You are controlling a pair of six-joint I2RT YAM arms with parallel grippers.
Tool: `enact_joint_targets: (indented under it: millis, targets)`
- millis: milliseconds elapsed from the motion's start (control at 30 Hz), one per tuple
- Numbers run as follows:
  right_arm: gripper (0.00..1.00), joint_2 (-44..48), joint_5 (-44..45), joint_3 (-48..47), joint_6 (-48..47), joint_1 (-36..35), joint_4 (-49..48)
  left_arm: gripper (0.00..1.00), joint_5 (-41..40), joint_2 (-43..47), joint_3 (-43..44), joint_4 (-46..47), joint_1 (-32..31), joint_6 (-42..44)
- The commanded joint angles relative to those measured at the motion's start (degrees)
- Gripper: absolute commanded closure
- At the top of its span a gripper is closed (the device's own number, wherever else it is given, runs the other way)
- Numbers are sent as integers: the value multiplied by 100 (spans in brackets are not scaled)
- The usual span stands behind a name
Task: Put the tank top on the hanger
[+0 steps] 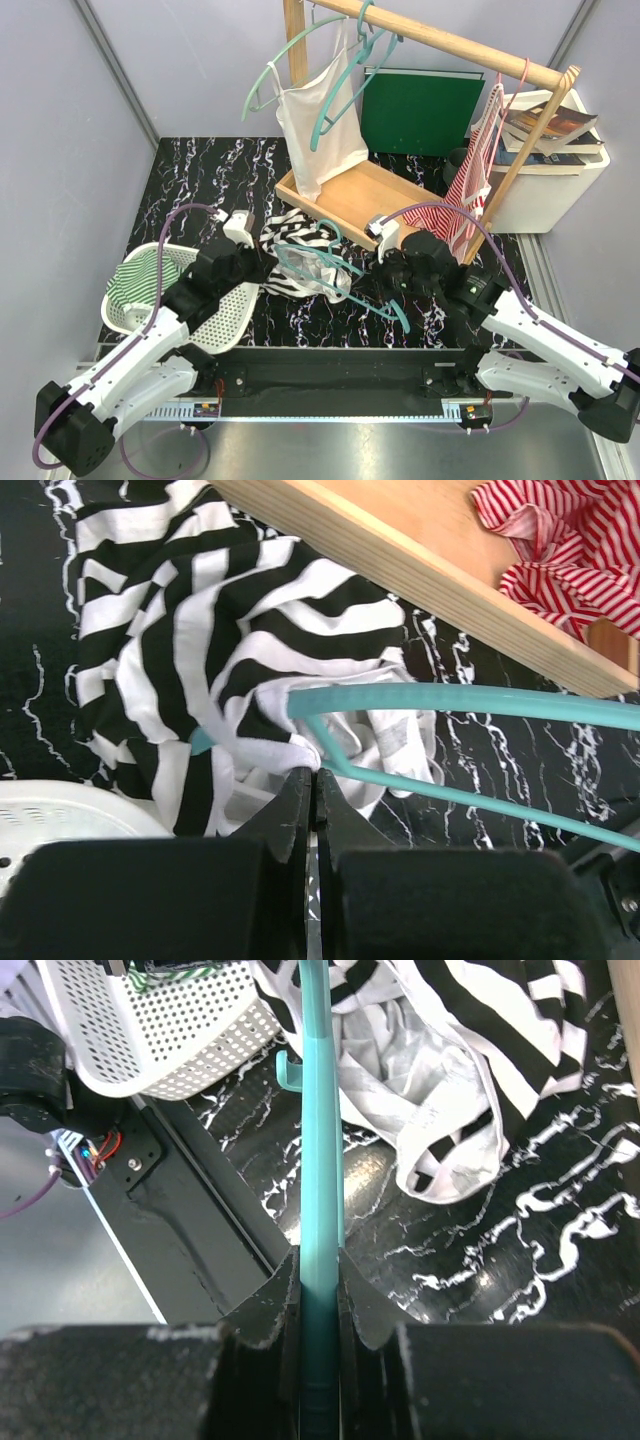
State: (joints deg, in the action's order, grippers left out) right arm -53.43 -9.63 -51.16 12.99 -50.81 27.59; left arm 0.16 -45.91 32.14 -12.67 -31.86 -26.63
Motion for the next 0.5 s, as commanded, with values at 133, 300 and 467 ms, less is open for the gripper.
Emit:
enact_joint_targets:
  millis: [133,300,467]
  targets:
    - [100,-141,-294,264,194,-184,-1098,100,625,267,565,274,22,-97]
    - [100,-221,-233,299,256,-315,-1168,100,643,372,785,151,22,9]
    - [100,-255,-198,387,274,-360,-1414,100,1064,206,1021,291,13,-78]
